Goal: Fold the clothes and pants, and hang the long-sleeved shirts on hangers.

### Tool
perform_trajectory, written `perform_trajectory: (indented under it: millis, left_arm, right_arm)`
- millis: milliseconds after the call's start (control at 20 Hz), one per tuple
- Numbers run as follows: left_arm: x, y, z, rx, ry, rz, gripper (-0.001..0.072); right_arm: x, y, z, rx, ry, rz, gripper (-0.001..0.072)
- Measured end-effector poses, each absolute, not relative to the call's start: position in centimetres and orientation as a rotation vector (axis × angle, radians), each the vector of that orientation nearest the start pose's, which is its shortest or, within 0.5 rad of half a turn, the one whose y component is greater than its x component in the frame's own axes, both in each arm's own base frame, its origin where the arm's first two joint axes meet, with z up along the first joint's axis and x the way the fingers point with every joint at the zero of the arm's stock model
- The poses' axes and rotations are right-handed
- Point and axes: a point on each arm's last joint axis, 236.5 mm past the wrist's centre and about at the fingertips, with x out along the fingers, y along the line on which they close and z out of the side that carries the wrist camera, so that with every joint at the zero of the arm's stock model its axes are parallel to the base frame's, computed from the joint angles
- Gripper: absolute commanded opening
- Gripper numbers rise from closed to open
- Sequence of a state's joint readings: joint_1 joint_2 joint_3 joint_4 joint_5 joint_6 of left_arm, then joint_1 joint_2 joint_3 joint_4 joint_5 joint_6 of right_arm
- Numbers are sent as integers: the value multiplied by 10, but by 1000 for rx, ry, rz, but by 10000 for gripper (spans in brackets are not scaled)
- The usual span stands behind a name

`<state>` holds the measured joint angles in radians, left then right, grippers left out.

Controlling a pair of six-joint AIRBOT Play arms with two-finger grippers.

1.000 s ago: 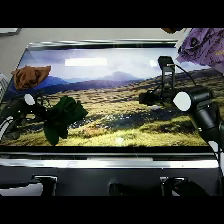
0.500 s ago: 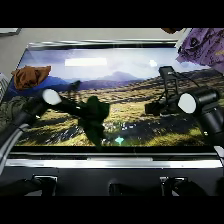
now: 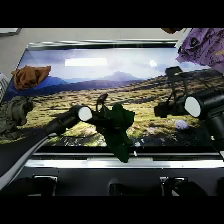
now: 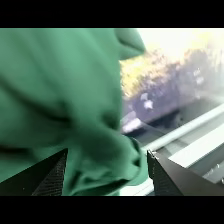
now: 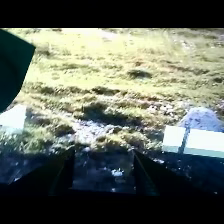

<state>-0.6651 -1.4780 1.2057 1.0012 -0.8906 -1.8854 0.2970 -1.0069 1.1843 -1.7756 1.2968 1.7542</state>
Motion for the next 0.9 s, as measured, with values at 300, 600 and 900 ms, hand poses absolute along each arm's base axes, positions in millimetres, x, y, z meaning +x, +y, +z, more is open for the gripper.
perform_trajectory:
  millis: [300, 600, 900]
  left_arm:
    - [360, -234, 40, -430, 1282, -388, 575]
    - [383, -159, 51, -491, 1240, -255, 575]
    - [386, -145, 52, -501, 1235, -231, 576]
  right_arm:
    - [383, 46, 45, 408, 1224, 72, 432]
    - [411, 111, -33, 779, 1390, 350, 432]
    - [413, 156, -73, 798, 1440, 425, 423]
